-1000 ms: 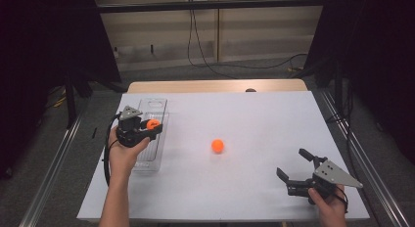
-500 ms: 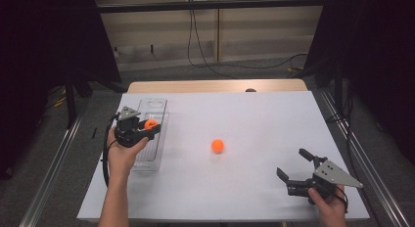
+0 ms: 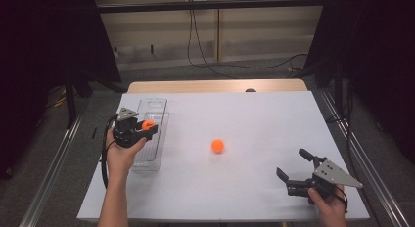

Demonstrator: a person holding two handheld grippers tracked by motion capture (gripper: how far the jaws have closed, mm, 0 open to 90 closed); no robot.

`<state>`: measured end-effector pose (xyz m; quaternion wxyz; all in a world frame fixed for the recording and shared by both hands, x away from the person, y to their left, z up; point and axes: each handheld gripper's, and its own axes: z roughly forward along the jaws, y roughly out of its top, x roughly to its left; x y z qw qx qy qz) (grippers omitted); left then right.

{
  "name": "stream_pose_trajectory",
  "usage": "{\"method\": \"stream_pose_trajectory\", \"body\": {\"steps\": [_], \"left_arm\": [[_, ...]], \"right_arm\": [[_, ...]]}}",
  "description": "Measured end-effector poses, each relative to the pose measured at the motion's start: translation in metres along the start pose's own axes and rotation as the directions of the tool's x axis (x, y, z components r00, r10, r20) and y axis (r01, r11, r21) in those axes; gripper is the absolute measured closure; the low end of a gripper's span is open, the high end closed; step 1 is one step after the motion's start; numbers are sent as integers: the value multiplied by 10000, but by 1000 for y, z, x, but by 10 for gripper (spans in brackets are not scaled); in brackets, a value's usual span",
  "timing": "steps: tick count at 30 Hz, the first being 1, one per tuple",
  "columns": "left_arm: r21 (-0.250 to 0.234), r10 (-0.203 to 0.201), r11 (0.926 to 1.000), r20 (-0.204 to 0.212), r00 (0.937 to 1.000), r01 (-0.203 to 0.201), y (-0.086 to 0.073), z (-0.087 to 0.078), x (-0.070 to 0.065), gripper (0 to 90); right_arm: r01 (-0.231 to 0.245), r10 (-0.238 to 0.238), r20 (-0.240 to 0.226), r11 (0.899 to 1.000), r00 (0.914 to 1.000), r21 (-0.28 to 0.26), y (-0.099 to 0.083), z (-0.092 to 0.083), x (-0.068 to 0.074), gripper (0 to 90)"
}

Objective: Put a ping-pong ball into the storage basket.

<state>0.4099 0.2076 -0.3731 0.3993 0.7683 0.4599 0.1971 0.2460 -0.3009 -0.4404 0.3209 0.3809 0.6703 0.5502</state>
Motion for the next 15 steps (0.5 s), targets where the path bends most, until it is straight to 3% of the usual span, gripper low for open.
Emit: {"method": "stream_pose_trajectory", "body": {"steps": [15], "left_arm": [[114, -54, 9999, -336, 9994, 58, -5, 4, 7, 499]], "right_arm": [[3, -3, -25, 10000, 10000, 3, 0, 1, 0, 6]]}}
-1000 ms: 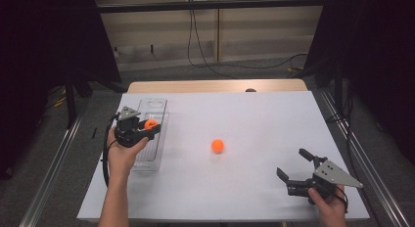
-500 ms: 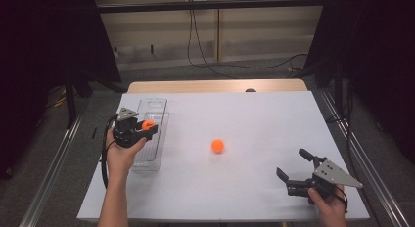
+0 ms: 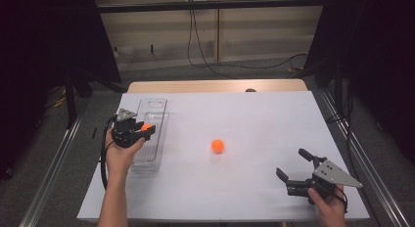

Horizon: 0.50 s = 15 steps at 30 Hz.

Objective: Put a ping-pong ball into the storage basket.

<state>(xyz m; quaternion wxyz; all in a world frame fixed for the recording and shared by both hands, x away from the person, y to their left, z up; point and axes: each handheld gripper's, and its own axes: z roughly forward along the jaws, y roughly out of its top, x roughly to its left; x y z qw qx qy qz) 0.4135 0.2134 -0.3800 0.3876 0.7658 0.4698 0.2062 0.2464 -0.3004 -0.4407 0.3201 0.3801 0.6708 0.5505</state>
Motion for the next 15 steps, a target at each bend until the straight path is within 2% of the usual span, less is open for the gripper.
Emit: {"method": "stream_pose_trajectory", "body": {"steps": [6, 15], "left_arm": [[52, -23, 10000, -128, 9999, 24, 0, 0, 0, 445], [-162, -211, 9996, 201, 9996, 214, 3, -1, -7, 368]], "right_arm": [[-5, 5, 13, 10000, 10000, -3, 0, 0, 0, 6], [-1, 1, 18, 10000, 10000, -7, 0, -1, 0, 6]]}}
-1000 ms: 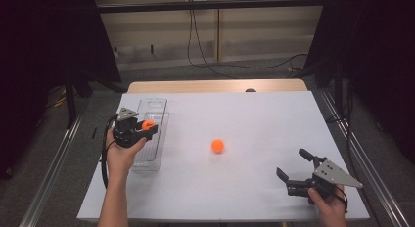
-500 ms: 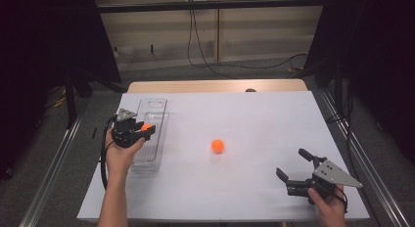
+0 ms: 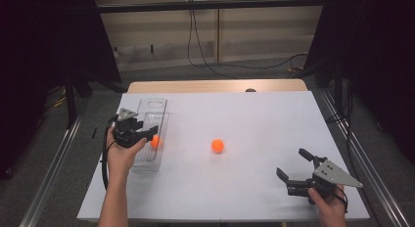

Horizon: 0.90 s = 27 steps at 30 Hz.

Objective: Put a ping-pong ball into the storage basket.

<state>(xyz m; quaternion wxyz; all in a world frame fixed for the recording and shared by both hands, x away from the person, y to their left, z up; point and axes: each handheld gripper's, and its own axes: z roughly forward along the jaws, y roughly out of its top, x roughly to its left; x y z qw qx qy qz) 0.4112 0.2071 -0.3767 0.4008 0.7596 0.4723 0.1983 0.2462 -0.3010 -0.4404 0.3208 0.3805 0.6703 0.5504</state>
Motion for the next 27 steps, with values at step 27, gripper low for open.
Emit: {"method": "stream_pose_trajectory", "body": {"steps": [27], "left_arm": [[-82, 487, 9988, 1095, 9928, -481, 10, 6, -34, 267]], "right_arm": [[15, -15, -2, 10000, 10000, -3, 0, 0, -1, 6]]}}
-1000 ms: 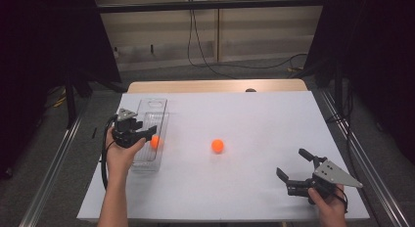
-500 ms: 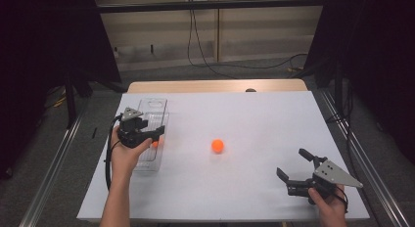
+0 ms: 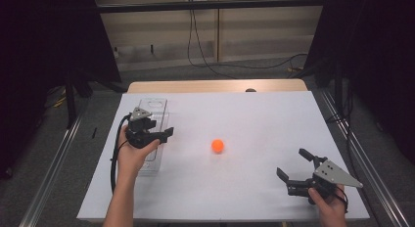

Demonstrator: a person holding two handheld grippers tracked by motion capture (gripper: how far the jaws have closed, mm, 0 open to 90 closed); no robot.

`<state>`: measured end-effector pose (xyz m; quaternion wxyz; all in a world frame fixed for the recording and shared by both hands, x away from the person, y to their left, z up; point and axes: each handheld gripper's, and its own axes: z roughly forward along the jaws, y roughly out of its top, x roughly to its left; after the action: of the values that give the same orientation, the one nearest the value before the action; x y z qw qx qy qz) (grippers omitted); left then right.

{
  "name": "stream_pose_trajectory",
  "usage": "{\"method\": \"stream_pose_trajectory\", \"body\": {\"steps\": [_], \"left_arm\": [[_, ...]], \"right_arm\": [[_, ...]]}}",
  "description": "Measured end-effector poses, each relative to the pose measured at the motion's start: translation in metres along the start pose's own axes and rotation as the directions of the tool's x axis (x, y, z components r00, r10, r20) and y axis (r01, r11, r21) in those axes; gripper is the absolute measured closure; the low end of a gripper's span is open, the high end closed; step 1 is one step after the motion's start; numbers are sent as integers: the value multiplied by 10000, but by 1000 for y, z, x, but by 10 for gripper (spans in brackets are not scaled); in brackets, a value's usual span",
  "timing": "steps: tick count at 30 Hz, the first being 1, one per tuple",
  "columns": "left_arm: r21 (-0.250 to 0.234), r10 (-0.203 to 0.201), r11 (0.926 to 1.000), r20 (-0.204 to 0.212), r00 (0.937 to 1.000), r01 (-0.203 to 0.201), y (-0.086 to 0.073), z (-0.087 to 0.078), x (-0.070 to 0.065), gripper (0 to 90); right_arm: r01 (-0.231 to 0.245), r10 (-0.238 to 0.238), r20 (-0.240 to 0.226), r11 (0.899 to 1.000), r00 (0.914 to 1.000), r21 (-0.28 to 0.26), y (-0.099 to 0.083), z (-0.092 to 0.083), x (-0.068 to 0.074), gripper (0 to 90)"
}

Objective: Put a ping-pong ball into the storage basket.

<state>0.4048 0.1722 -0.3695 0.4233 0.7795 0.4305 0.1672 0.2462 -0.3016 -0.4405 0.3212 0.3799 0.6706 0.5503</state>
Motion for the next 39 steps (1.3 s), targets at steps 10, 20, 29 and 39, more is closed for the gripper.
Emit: {"method": "stream_pose_trajectory", "body": {"steps": [10, 20, 29, 39], "left_arm": [[-28, 129, 9999, 416, 9991, -128, 4, 8, -12, 229], [-67, 151, 9999, 748, 9971, -147, 6, 12, -24, 176], [6, 171, 9999, 998, 9949, -172, 5, 15, -32, 143], [80, 299, 9995, 1284, 9913, -311, 4, 21, -43, 130]], "right_arm": [[-88, 87, 61, 10000, 9999, 30, -1, -1, -2, 6], [-60, 60, 127, 10000, 9999, -29, 0, -4, -1, 6], [-49, 49, 6, 10000, 10000, -7, 1, 0, 0, 6], [-53, 53, -11, 10000, 10000, -39, 1, 1, 0, 6]]}}
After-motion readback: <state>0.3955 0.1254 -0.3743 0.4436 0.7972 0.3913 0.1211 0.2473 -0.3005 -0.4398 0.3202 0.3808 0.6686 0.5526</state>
